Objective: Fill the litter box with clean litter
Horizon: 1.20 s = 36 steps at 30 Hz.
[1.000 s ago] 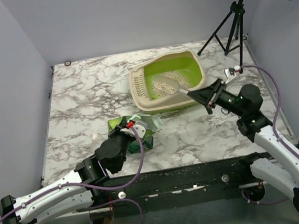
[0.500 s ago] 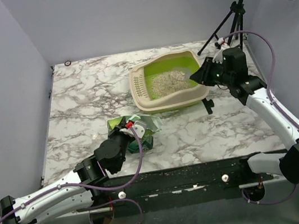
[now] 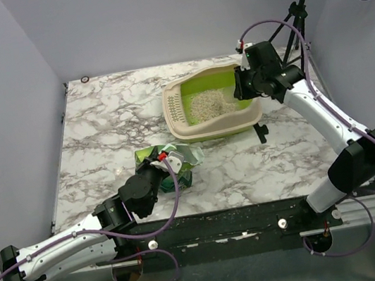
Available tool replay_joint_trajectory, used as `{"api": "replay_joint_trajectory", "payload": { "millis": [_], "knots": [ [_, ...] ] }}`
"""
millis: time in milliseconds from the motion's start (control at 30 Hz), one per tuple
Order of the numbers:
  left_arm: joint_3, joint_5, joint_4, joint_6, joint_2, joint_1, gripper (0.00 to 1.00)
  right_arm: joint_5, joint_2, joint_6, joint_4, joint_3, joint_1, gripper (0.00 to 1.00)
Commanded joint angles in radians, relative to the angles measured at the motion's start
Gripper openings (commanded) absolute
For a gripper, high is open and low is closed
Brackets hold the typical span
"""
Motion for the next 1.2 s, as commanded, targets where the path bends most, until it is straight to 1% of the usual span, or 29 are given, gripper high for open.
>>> {"api": "replay_joint_trajectory", "payload": {
  "millis": [0,133,200,267,367,500,633,733,800,933,1067,1167],
  "knots": [
    [0.035,-0.022,0.051,-0.009,-0.005,-0.005,0.0,0.208,0.055,-0.09,-0.154,0.118,0.055,0.0],
    [0.032,-0.024,0.053,-0.006,0.0,-0.005,0.0,0.3,0.073,-0.112,-0.197,0.184,0.1,0.0],
    [0.034,-0.028,0.053,-0.006,0.001,-0.007,0.0,0.304,0.062,-0.102,-0.212,0.218,0.114,0.0],
    [0.035,-0.033,0.054,-0.004,0.001,-0.007,0.0,0.294,0.014,-0.104,-0.179,0.208,0.127,0.0],
    [0.034,-0.038,0.054,0.0,-0.005,-0.007,0.0,0.328,-0.081,-0.098,-0.107,0.16,0.137,0.0],
    [0.035,-0.027,0.054,-0.004,-0.003,-0.005,0.0,0.503,-0.201,-0.089,-0.041,0.079,0.137,0.01],
    [0.037,-0.01,0.05,-0.017,0.004,-0.005,0.0,0.653,-0.299,-0.052,0.063,-0.083,0.137,0.0],
    [0.038,0.005,0.047,-0.029,0.003,-0.008,0.0,0.721,-0.349,-0.006,0.142,-0.218,0.115,0.0],
    [0.04,0.005,0.045,-0.032,-0.003,-0.014,0.0,0.724,-0.376,0.026,0.188,-0.303,0.077,0.0],
    [0.031,0.001,0.054,-0.026,-0.012,-0.019,0.0,0.66,-0.405,0.088,0.297,-0.462,-0.006,0.0],
    [0.032,0.002,0.051,-0.021,-0.009,-0.03,0.0,0.621,-0.364,0.131,0.366,-0.552,-0.067,0.0],
    [0.032,0.001,0.048,-0.021,-0.012,-0.033,0.0,0.526,-0.34,0.189,0.427,-0.614,-0.124,0.0]
  ]
}}
